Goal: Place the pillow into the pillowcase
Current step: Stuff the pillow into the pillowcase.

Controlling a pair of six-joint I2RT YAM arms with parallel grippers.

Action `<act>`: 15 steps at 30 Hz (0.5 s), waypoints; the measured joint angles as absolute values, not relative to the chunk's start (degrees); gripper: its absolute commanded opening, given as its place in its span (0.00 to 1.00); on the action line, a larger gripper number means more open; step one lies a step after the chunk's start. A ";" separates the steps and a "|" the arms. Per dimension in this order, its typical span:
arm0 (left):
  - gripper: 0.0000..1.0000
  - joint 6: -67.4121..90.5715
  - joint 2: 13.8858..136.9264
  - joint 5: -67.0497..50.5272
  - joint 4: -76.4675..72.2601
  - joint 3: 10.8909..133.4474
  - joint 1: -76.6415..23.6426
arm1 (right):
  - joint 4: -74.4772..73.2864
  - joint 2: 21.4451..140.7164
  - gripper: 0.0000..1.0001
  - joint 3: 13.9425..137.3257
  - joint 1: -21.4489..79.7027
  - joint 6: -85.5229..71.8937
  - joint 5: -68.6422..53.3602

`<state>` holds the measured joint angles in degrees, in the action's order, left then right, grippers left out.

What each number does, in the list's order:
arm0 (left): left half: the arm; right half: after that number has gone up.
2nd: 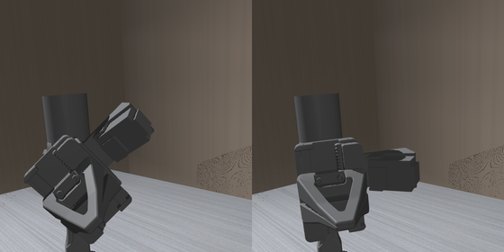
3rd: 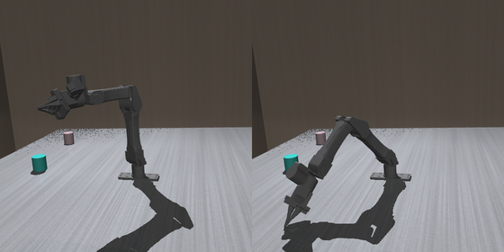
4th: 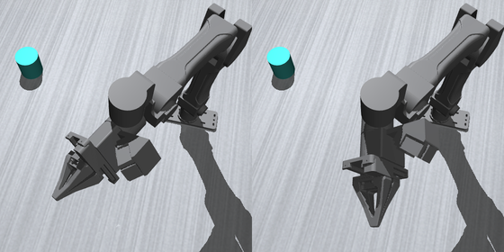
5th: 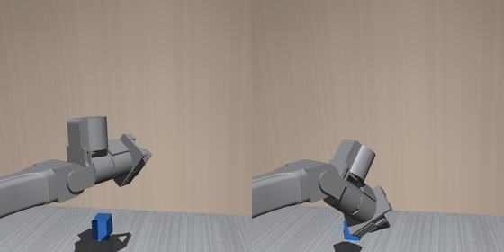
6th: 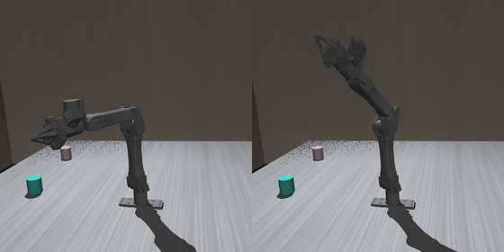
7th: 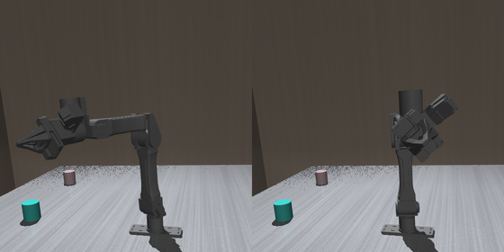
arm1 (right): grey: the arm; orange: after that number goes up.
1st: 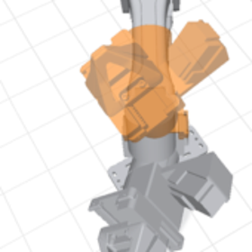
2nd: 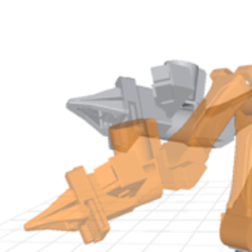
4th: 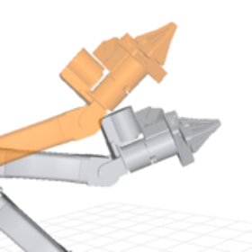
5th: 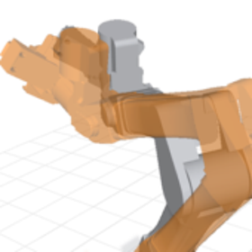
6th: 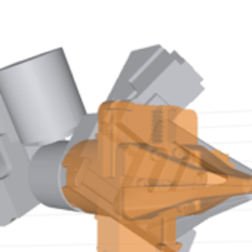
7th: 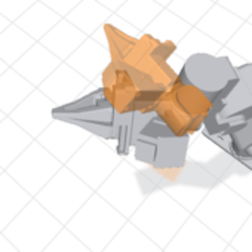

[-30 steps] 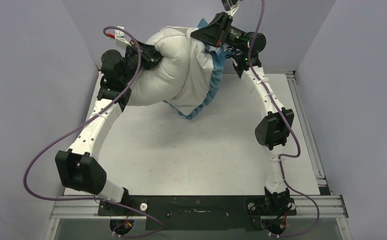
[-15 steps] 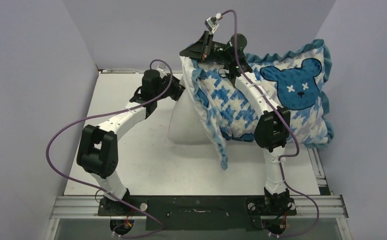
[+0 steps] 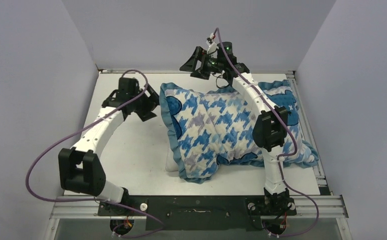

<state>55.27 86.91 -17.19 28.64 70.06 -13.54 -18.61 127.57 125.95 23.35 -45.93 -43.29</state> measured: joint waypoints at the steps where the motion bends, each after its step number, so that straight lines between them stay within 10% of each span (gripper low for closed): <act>1: 0.77 52.82 85.10 -16.29 31.57 70.48 -11.53 | -19.66 126.87 0.88 125.03 22.96 -44.56 -42.09; 15: 0.79 44.99 74.39 -33.74 36.29 61.04 -3.75 | -38.79 105.65 0.93 115.02 15.79 -26.24 -30.50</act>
